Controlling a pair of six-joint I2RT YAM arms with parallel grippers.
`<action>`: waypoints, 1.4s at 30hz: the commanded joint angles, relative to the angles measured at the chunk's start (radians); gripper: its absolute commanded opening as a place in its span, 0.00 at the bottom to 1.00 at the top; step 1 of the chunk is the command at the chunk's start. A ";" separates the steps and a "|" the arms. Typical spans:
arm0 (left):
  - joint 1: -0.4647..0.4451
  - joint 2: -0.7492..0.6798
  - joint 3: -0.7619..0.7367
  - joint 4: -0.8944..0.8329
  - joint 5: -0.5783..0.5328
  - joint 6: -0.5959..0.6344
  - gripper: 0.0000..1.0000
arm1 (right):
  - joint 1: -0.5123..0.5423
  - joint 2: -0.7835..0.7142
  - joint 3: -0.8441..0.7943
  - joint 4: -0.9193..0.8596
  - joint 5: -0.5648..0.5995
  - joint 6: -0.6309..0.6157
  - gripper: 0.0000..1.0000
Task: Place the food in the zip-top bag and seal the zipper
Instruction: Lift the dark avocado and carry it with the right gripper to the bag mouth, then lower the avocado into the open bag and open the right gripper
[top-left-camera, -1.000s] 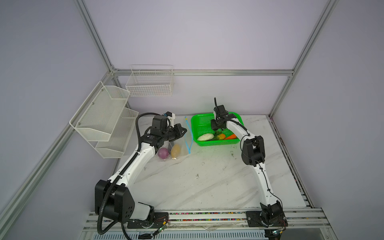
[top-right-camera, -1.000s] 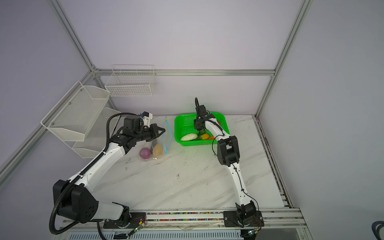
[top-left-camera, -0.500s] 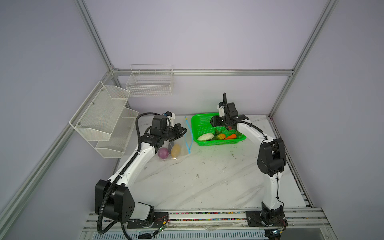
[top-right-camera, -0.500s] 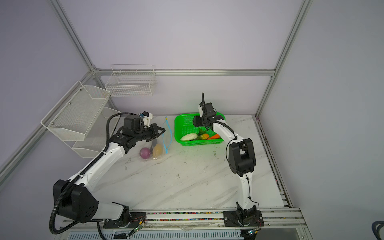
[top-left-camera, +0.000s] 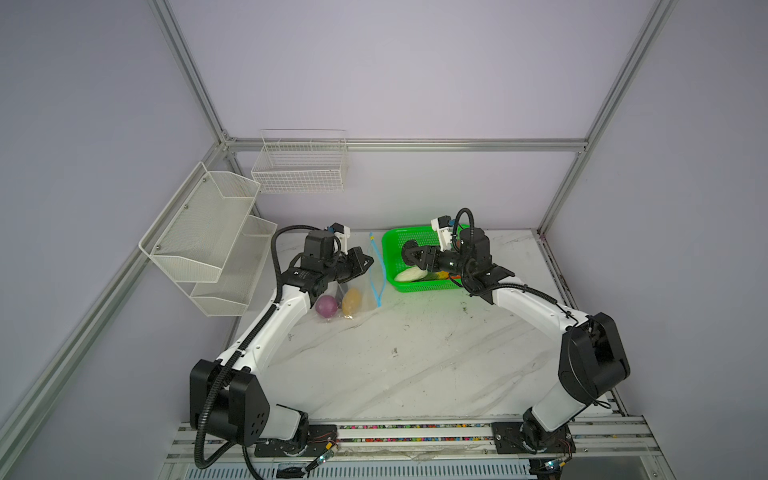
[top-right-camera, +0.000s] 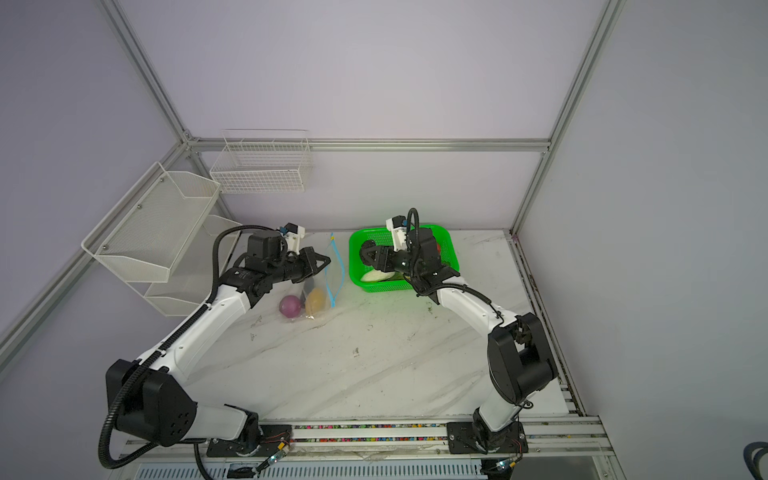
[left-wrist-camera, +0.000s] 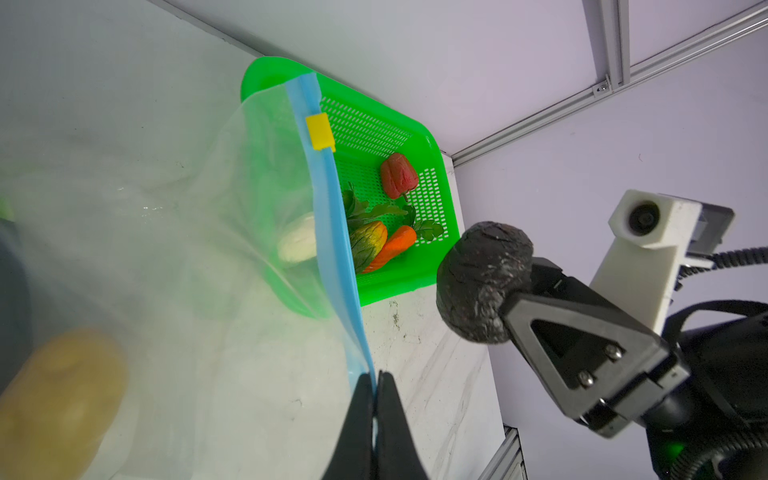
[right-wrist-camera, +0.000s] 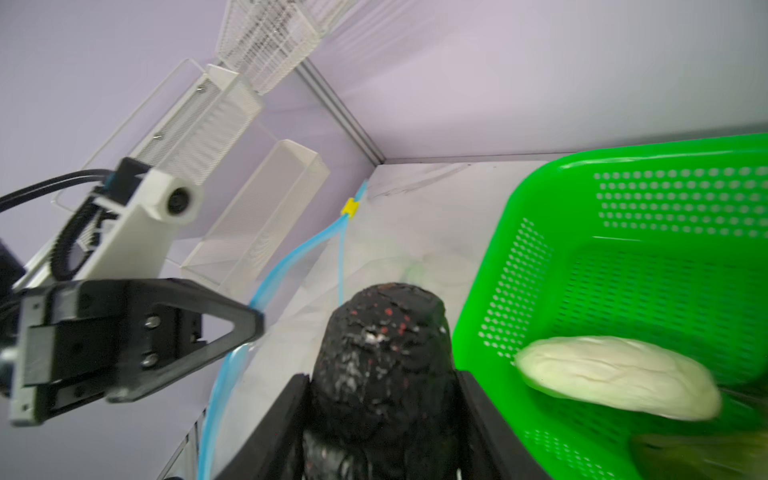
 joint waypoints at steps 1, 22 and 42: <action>0.003 -0.005 0.067 0.028 0.001 0.010 0.00 | 0.057 -0.023 -0.036 0.261 -0.022 0.114 0.50; 0.000 -0.039 0.064 0.037 0.018 -0.029 0.00 | 0.182 0.098 -0.123 0.446 0.057 0.184 0.46; -0.006 -0.080 0.039 0.043 0.021 -0.035 0.00 | 0.219 0.179 0.080 -0.026 0.138 -0.019 0.48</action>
